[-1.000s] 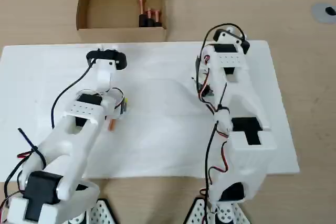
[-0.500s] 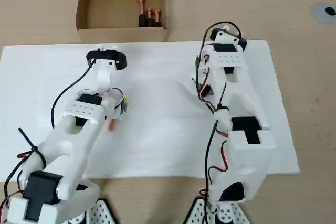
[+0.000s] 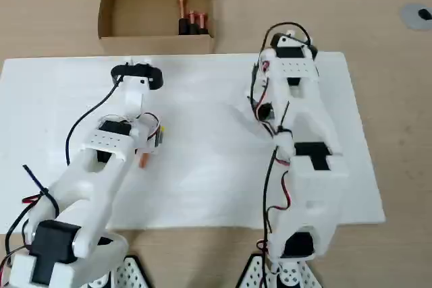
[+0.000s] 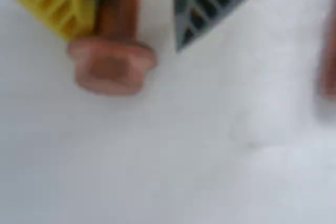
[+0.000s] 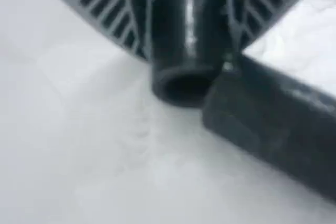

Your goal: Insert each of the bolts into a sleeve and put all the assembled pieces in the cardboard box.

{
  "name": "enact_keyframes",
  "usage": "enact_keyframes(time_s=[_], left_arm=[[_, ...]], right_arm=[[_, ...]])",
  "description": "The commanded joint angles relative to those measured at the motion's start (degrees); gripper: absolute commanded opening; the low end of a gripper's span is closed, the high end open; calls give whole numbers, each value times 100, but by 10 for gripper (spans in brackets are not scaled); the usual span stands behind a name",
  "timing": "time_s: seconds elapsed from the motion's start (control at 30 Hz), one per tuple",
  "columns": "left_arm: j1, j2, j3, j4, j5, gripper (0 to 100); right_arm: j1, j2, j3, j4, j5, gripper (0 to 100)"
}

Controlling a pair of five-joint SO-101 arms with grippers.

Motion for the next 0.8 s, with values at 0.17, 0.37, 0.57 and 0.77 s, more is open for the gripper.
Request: enact_keyframes(time_s=[0.17,0.37,0.57,0.77], left_arm=[[18,-690,-1125,1266,44,125],[132,-1367,-1916,2110,-62,125],[158,-1912,-2488,2796,-158,125],[79,-1938,-1618,2567,-158,125]], right_arm=[[-4,-66,-2105,1240,79,10],[-13,-66,-2897,1644,79,10],[-4,-75,-3644,2066,88,10],[-13,-75,-3943,2259,88,10]])
